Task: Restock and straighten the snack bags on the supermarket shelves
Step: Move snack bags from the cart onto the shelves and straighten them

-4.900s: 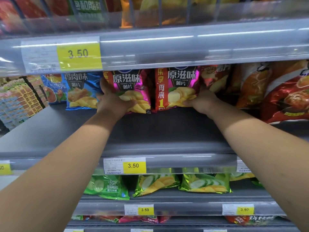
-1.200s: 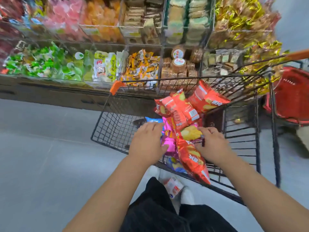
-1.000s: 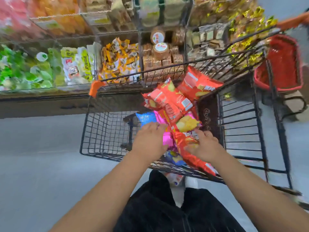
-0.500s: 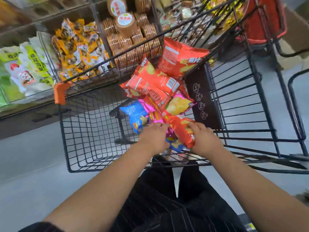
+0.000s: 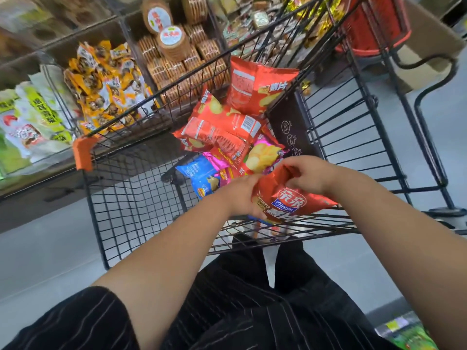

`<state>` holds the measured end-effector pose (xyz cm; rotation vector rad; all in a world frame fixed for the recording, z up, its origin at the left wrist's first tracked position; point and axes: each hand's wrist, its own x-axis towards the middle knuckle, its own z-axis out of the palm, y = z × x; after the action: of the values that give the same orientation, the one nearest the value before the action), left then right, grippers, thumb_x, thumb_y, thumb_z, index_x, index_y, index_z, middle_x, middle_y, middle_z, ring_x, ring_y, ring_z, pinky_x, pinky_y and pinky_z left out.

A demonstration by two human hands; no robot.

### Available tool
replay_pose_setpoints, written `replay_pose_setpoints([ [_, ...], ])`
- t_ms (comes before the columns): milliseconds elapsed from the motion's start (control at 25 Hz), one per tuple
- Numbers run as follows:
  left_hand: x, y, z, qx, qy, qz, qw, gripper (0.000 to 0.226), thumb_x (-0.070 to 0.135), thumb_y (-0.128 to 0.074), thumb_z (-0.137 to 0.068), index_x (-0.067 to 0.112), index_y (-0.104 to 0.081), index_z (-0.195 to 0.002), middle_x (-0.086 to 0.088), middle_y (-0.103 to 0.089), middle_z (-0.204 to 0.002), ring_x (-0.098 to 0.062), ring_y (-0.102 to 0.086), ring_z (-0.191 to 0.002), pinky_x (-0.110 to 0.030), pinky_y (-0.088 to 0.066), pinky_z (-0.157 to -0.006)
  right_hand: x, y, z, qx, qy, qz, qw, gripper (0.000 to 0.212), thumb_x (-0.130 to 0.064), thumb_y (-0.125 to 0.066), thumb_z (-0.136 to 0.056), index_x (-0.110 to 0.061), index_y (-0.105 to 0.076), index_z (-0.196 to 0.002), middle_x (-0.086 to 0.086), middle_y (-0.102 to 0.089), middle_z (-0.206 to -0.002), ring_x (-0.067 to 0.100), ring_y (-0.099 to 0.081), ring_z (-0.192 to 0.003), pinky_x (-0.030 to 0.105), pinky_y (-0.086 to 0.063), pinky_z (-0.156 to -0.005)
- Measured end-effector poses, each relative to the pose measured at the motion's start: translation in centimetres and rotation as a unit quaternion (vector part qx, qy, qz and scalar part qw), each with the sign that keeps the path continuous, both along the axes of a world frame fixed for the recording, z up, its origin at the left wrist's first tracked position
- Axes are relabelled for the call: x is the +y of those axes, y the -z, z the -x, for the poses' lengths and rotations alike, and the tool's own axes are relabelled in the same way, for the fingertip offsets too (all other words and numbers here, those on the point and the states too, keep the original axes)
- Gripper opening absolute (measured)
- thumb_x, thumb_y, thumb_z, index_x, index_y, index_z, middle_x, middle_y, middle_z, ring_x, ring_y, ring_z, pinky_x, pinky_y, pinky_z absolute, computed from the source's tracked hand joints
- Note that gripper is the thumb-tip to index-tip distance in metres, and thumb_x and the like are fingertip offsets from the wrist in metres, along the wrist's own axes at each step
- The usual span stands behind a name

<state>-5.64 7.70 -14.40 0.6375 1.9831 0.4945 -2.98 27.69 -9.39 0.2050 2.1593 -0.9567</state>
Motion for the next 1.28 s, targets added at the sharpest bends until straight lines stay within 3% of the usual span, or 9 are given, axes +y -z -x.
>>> replay_pose_setpoints([
  [160,-1.3,-0.4,-0.1,-0.097,-0.11,-0.058,0.988,0.115,0.025,-0.093,-0.062,0.025,-0.022,-0.152,0.01,-0.054,-0.126,-0.006,-0.05,-0.115,-0.011,-0.032,-0.091,-0.1,-1.7,1.6,0.022,0.038,0.068,0.997,0.018,0.004,-0.058,-0.09,-0.011,-0.067,-0.095,-0.001,-0.067,-0.085,-0.001,-0.06,-0.067,0.021,-0.047,-0.066],
  [320,-2.8,0.4,-1.3,-0.108,-0.198,-0.097,0.969,0.088,0.027,-0.094,-0.061,0.029,-0.046,-0.135,0.016,-0.063,-0.115,-0.008,-0.06,-0.115,-0.02,-0.042,-0.099,-1.5,-2.5,2.9,0.017,0.09,0.116,0.989,0.028,0.007,-0.048,-0.094,-0.009,-0.069,-0.087,0.005,-0.07,-0.087,0.01,-0.064,-0.077,0.01,-0.047,-0.057],
  [480,-4.9,1.1,-2.2,-0.155,-0.316,-0.117,0.929,0.069,0.023,-0.094,-0.06,0.037,-0.057,-0.116,0.016,-0.071,-0.107,-0.001,-0.066,-0.103,-0.029,-0.05,-0.099,-2.7,-1.4,3.5,0.045,0.246,0.153,0.956,0.023,-0.003,-0.049,-0.097,-0.02,-0.064,-0.093,0.001,-0.069,-0.095,0.016,-0.066,-0.086,0.027,-0.053,-0.072],
  [640,-8.1,1.1,-1.2,-0.149,-0.444,-0.103,0.878,0.057,0.026,-0.094,-0.059,0.031,-0.063,-0.107,0.016,-0.074,-0.094,-0.001,-0.069,-0.091,-0.031,-0.053,-0.091,-3.0,1.0,4.7,0.132,0.323,0.062,0.935,0.015,-0.011,-0.053,-0.095,-0.017,-0.066,-0.098,0.002,-0.069,-0.099,0.013,-0.065,-0.088,0.032,-0.054,-0.081],
  [800,-11.2,1.4,-0.2,-0.154,-0.565,-0.112,0.802,0.061,0.029,-0.093,-0.055,0.025,-0.066,-0.109,0.004,-0.076,-0.097,-0.012,-0.073,-0.085,-0.037,-0.058,-0.082,-5.3,4.5,6.1,0.146,0.195,-0.044,0.969,0.024,-0.017,-0.058,-0.092,-0.015,-0.062,-0.116,0.005,-0.062,-0.115,0.022,-0.059,-0.106,0.032,-0.044,-0.094],
  [920,-13.1,2.1,0.5,-0.15,-0.629,-0.112,0.754,0.038,0.021,-0.087,-0.069,0.026,-0.068,-0.102,0.005,-0.077,-0.092,-0.015,-0.074,-0.083,-0.037,-0.056,-0.081,-8.7,6.9,7.2,0.222,0.054,-0.127,0.965,0.059,-0.022,-0.064,-0.087,-0.009,-0.042,-0.141,0.021,-0.044,-0.138,0.038,-0.044,-0.126,0.041,-0.032,-0.106],
  [1000,-14.4,3.0,1.1,-0.154,-0.666,-0.112,0.721,0.032,0.016,-0.083,-0.073,0.023,-0.069,-0.101,0.004,-0.077,-0.09,-0.017,-0.074,-0.082,-0.039,-0.056,-0.082,-10.8,8.2,8.4,0.22,-0.028,-0.214,0.951,0.087,-0.036,-0.068,-0.083,-0.017,-0.019,-0.152,0.022,-0.024,-0.152,0.043,-0.028,-0.137,0.051,-0.027,-0.111],
  [1160,-16.0,5.2,1.8,-0.151,-0.697,-0.113,0.691,0.037,0.02,-0.083,-0.074,0.023,-0.067,-0.107,0.001,-0.077,-0.098,-0.02,-0.074,-0.085,-0.039,-0.057,-0.082,-13.9,11.1,10.5,0.124,-0.07,-0.3,0.943,0.122,-0.059,-0.072,-0.073,-0.036,0.02,-0.149,0.011,0.019,-0.16,0.041,0.008,-0.147,0.068,-0.013,-0.109],
  [1280,-16.1,7.0,1.9,-0.149,-0.71,-0.117,0.678,0.047,0.023,-0.087,-0.069,0.023,-0.067,-0.111,0.001,-0.077,-0.099,-0.023,-0.074,-0.089,-0.046,-0.056,-0.088,-15.1,13.5,11.8,0.143,-0.059,-0.343,0.926,0.13,-0.06,-0.074,-0.07,-0.039,0.032,-0.143,0.013,0.028,-0.157,0.044,0.017,-0.144,0.075,-0.004,-0.105],
])
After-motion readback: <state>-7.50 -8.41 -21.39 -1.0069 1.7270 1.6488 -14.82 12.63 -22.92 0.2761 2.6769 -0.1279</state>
